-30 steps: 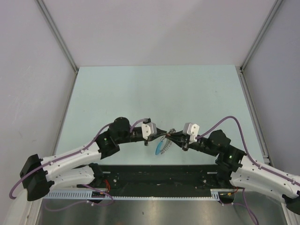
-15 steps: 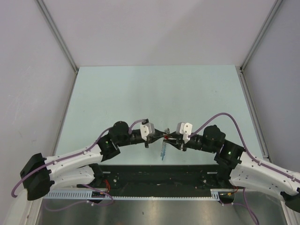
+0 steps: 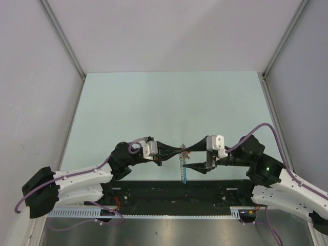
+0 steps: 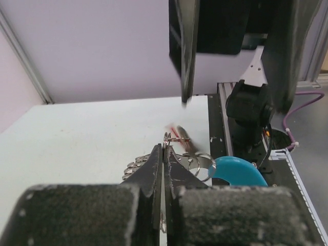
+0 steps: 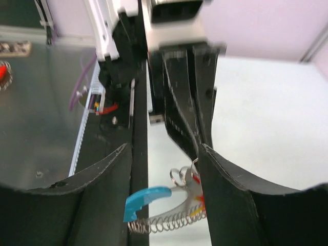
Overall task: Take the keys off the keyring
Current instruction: Remove the key from the keyring.
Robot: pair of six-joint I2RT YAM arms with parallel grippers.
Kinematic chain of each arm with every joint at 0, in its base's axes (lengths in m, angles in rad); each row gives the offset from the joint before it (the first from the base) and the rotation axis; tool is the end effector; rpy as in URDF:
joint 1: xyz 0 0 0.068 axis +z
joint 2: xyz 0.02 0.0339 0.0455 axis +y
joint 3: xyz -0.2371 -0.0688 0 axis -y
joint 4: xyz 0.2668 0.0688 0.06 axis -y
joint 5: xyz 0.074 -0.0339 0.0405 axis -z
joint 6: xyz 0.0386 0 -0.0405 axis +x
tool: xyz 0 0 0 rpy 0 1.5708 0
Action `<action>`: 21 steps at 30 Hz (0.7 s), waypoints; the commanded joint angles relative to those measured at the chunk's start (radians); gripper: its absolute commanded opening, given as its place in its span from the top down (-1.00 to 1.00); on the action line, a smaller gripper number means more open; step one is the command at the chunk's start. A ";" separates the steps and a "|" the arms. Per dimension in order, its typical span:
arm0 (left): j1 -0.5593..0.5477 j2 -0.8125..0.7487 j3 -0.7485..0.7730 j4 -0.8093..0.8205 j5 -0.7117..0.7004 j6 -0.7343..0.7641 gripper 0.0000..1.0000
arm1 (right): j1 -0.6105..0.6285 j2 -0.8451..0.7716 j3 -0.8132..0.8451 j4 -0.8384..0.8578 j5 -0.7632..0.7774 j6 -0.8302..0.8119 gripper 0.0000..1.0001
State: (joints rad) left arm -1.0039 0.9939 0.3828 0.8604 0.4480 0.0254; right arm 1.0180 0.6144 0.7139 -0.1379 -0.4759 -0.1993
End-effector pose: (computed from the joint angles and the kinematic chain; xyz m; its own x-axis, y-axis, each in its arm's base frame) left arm 0.1196 -0.2191 0.2351 0.1575 -0.2048 -0.9661 0.9821 0.1352 0.1315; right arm 0.0868 0.1744 0.3322 0.1776 -0.0473 -0.9830 -0.9811 0.0691 -0.1806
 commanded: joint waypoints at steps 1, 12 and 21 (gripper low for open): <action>0.001 -0.017 -0.018 0.190 -0.041 0.001 0.99 | 0.005 0.019 0.097 0.044 -0.059 0.004 -0.18; 0.016 -0.037 -0.070 0.314 0.027 0.016 0.99 | -0.030 0.048 0.139 0.103 0.227 -0.069 -0.10; 0.025 -0.060 -0.050 0.293 0.100 0.007 0.99 | -0.200 0.059 0.148 -0.034 -0.076 -0.078 0.25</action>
State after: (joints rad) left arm -0.9871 0.9676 0.3061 1.0695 0.5098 0.0261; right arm 0.8398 0.6746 0.8257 -0.1097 -0.4015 -0.2493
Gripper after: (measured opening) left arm 0.007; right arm 0.379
